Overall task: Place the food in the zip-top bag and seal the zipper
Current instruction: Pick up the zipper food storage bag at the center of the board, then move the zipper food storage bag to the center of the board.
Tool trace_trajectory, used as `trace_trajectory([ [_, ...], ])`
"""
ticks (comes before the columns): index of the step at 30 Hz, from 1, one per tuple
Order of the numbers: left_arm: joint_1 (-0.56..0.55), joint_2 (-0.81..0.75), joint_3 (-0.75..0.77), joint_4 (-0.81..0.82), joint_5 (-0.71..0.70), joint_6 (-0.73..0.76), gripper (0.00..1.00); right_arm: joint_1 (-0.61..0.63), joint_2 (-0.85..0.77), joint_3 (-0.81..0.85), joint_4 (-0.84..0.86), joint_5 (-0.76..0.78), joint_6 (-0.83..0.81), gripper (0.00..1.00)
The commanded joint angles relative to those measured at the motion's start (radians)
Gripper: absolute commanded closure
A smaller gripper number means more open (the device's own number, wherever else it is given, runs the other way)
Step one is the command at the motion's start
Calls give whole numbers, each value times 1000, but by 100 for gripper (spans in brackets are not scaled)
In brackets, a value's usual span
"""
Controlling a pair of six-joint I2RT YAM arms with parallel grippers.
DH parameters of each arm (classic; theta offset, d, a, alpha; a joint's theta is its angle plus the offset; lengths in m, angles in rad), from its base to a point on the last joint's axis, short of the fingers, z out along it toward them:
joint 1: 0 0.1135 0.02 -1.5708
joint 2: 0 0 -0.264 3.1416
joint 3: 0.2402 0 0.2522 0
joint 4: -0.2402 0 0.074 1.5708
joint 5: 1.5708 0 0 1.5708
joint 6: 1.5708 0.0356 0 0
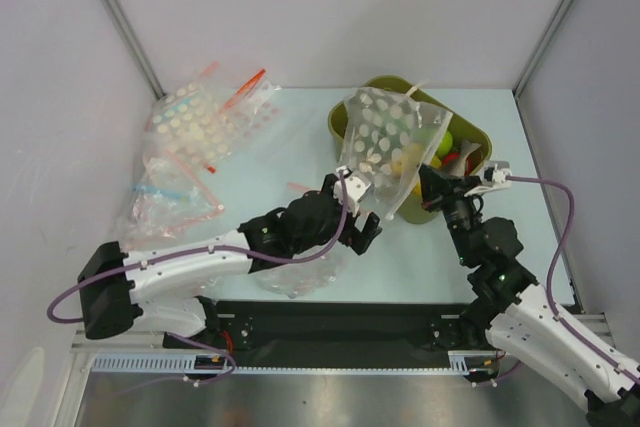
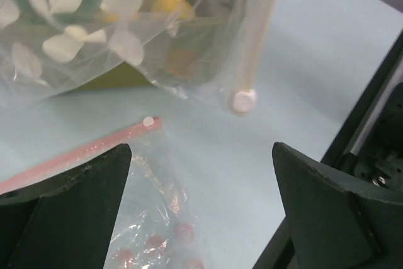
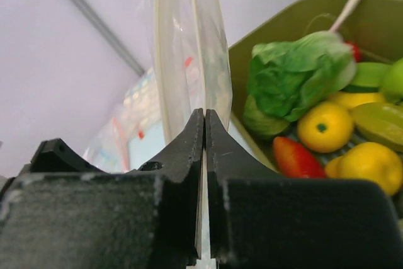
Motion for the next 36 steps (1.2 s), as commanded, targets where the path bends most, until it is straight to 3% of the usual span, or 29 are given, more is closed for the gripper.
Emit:
trace_trajectory([
  [1, -10, 68, 131, -260, -124, -33, 0, -8, -60, -32, 43, 196, -15, 100],
  [6, -39, 82, 151, -448, -161, -77, 0, -34, -56, -19, -3, 220, 14, 100],
  [16, -118, 42, 6, -504, -4, -108, 0, -60, -61, -5, -52, 258, 44, 100],
  [20, -202, 140, 33, -569, -62, -123, 0, -69, -55, 4, -63, 250, 43, 100],
  [28, -221, 389, 104, -685, -248, -186, 3, -82, -50, 4, -74, 239, 52, 100],
  [32, -216, 475, 140, -738, -381, -231, 21, -88, -53, 6, -77, 221, 63, 100],
  [33, -211, 489, 153, -776, -457, -260, 40, -88, -55, 4, -78, 218, 63, 100],
  [36, -164, 519, 194, -825, -523, -292, 68, -92, -55, 3, -80, 210, 69, 100],
])
